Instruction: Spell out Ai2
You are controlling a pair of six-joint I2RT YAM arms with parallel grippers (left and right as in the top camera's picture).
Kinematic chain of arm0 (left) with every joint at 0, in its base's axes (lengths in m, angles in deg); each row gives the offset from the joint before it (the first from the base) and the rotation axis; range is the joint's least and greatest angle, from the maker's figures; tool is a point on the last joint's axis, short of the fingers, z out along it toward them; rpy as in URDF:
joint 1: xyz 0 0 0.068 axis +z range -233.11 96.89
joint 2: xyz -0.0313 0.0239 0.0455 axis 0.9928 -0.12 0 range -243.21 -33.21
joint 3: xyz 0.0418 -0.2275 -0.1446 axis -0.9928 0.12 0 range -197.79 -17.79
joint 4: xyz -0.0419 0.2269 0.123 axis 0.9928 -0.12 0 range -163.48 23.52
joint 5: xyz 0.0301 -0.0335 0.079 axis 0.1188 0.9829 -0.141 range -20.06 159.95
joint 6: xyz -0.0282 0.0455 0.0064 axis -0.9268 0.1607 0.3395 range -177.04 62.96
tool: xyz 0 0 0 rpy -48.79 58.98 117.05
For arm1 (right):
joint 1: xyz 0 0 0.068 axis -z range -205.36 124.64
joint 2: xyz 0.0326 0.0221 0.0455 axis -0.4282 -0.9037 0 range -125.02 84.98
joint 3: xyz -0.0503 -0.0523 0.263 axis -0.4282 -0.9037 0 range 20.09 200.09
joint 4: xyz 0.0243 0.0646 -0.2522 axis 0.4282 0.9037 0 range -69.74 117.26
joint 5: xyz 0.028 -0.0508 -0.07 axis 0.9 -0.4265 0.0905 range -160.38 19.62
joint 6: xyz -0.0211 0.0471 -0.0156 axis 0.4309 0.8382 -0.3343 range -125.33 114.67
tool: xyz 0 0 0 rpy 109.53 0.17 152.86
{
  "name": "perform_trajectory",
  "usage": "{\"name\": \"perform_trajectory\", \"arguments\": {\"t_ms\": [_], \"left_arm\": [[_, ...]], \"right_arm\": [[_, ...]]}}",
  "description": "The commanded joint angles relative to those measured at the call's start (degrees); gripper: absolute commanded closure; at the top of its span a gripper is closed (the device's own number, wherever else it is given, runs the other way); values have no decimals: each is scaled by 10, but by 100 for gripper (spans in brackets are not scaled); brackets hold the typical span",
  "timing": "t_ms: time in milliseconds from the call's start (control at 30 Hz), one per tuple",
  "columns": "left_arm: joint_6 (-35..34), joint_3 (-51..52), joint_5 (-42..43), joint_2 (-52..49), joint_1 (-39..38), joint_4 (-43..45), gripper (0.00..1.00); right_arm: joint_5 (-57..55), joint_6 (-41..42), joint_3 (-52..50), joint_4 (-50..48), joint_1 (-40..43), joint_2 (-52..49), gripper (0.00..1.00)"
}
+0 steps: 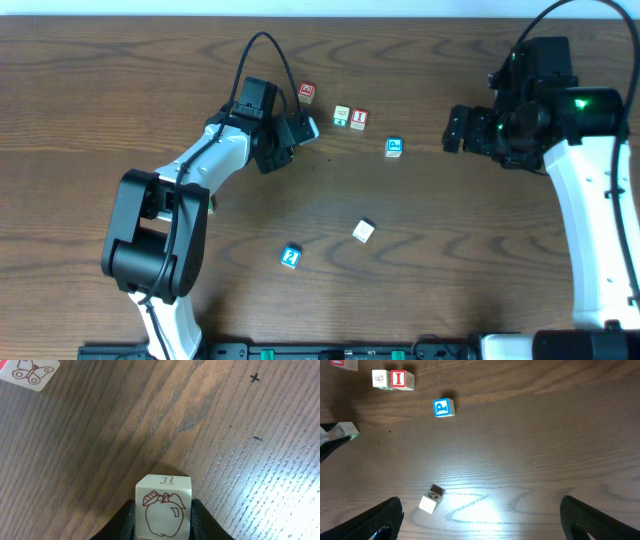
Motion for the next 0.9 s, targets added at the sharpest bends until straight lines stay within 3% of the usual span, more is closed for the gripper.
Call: {"name": "perform_trajectory", "arguments": {"t_ms": [0, 167, 233, 333, 600, 733, 867], "left_arm": [[-65, -15, -45, -1, 0, 6, 89], [-241, -21, -103, 12, 0, 10, 87], [-298, -21, -131, 14, 0, 3, 91], [-343, -21, -186, 14, -1, -7, 94], [-307, -20, -407, 14, -51, -6, 94], [-256, -20, -463, 9, -91, 4, 94], [-247, -20, -466, -1, -111, 8, 94]], "right_arm": [[-5, -7, 6, 0, -5, 5, 1], [-5, -7, 5, 0, -5, 5, 1], [-5, -7, 5, 0, -5, 5, 1], [-5, -7, 5, 0, -5, 5, 1], [-5, -7, 4, 0, -5, 5, 1], [-5, -7, 4, 0, -5, 5, 1], [-5, -7, 4, 0, -5, 5, 1]]}}
